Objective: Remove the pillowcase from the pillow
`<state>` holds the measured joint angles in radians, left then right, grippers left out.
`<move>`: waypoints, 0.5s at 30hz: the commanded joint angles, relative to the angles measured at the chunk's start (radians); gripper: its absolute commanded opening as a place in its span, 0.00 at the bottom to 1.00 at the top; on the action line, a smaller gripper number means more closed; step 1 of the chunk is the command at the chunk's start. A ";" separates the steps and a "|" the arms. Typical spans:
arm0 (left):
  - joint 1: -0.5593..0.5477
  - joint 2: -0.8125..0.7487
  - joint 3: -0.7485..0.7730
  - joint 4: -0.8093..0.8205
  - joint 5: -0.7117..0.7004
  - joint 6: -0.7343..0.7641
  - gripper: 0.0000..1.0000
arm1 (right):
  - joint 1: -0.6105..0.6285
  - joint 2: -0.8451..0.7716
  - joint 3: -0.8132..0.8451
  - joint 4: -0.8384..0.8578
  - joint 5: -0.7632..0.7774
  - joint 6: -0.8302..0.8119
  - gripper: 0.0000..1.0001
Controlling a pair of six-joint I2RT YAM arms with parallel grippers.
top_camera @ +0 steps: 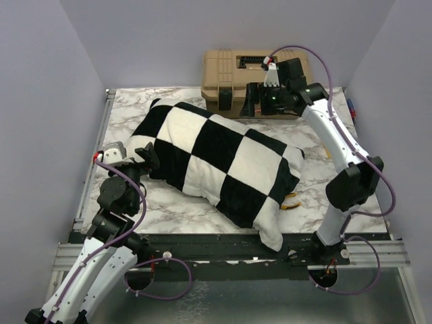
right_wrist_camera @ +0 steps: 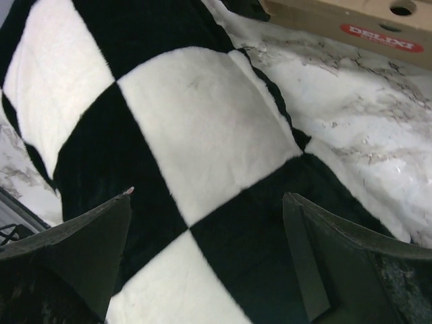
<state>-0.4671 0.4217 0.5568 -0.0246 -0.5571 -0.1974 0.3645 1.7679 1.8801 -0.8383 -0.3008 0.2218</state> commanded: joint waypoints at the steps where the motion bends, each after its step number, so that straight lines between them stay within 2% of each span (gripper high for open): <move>1: -0.005 -0.006 -0.004 0.000 0.024 0.003 0.87 | -0.003 0.139 0.075 0.030 -0.126 -0.063 1.00; 7: -0.010 0.010 -0.002 0.001 0.034 0.003 0.87 | 0.005 0.233 -0.056 0.176 -0.332 -0.041 1.00; 12: -0.011 0.022 -0.001 0.001 0.040 0.003 0.87 | 0.049 0.301 -0.144 0.237 -0.422 -0.063 0.99; 13: -0.012 0.025 -0.001 0.001 0.040 0.003 0.87 | 0.057 0.310 -0.163 0.248 -0.428 -0.065 0.94; 15: -0.013 0.030 0.000 0.000 0.041 0.004 0.87 | 0.071 0.313 -0.199 0.280 -0.437 -0.064 0.75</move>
<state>-0.4736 0.4416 0.5568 -0.0246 -0.5407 -0.1974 0.3870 2.0441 1.7454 -0.6212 -0.6285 0.1795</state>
